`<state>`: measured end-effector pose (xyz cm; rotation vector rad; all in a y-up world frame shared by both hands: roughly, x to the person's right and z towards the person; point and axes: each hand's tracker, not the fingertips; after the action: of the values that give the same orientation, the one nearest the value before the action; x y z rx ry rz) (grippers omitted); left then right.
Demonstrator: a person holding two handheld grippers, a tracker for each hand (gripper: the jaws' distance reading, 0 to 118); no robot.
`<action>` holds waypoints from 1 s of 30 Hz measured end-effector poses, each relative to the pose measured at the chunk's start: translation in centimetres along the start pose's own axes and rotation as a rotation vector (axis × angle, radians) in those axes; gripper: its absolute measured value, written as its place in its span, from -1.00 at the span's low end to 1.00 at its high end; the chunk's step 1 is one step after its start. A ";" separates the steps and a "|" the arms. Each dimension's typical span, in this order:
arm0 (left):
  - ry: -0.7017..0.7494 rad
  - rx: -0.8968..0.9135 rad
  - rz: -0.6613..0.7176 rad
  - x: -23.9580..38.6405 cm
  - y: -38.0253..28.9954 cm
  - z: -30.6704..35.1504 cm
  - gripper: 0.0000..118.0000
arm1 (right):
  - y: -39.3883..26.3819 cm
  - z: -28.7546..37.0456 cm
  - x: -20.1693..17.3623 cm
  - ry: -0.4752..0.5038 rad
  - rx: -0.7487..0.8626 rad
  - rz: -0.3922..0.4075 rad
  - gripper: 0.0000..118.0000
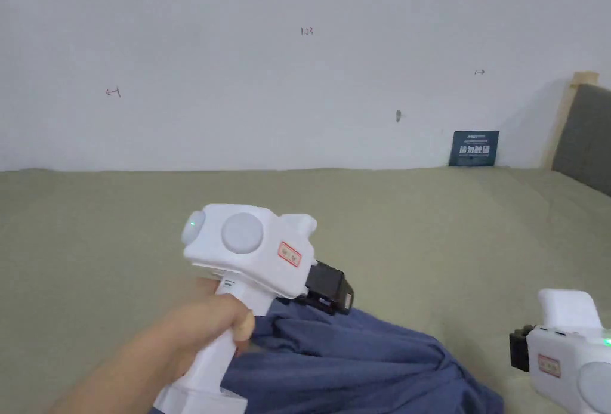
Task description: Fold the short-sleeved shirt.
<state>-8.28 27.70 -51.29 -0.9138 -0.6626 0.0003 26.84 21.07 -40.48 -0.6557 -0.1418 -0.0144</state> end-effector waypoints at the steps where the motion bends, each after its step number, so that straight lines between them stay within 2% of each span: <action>1: 0.062 0.036 0.025 -1.1 -1.1 2.4 -0.40 | 0.3 0.1 -0.4 0.012 0.006 0.002 -1.00; 2: 0.114 0.061 0.049 -2.6 -2.3 4.8 -0.90 | 0.5 0.3 -0.9 0.020 0.010 0.010 -1.00; 4: 0.213 0.120 0.085 -4.8 -5.0 8.4 -0.99 | 0.6 0.7 -1.5 0.036 0.015 0.019 -1.00; 9: 0.318 0.104 0.334 -9.9 -14.1 14.6 -1.00 | -0.4 0.9 -2.7 0.066 0.009 0.040 -1.00; 13: 0.418 0.073 0.442 -12.7 -18.7 15.1 -1.00 | -1.1 0.1 -3.4 0.070 -0.025 0.065 -1.00; 17: 0.386 0.053 0.516 -14.6 -19.5 13.7 -1.00 | -0.9 -0.6 -4.2 0.068 -0.041 0.080 -1.00; 18: 0.389 0.041 0.531 -17.4 -18.9 12.8 -1.00 | -0.7 -0.7 -4.4 0.067 -0.042 0.084 -1.00; 23: 0.408 -0.021 0.557 -22.0 -15.8 8.4 -0.99 | 0.0 -2.0 -5.1 0.060 -0.060 0.113 -1.00; 24: 0.411 -0.056 0.579 -23.2 -15.2 7.4 -0.87 | 0.0 -2.2 -5.1 0.058 -0.066 0.109 -1.00; 25: 0.442 -0.072 0.608 -24.4 -14.6 6.2 -0.44 | 0.1 -2.5 -5.2 0.055 -0.070 0.110 -1.00; 26: 0.480 -0.097 0.627 -23.8 -14.8 5.1 0.44 | 0.1 -2.8 -5.3 0.049 -0.072 0.115 -1.00; 27: 0.500 -0.134 0.642 -24.6 -14.6 4.1 0.90 | 0.2 -3.0 -5.3 0.047 -0.073 0.115 -1.00; 28: 0.500 -0.124 0.645 -25.3 -14.7 3.2 1.00 | 0.2 -3.2 -5.2 0.048 -0.074 0.113 -1.00; 30: 0.480 -0.148 0.664 -26.3 -14.8 1.6 0.98 | 0.4 -3.4 -5.1 0.051 -0.079 0.108 -1.00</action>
<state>-34.26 12.46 -53.69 -1.1905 0.1057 0.3177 22.29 19.10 -44.08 -0.7408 -0.0563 0.0677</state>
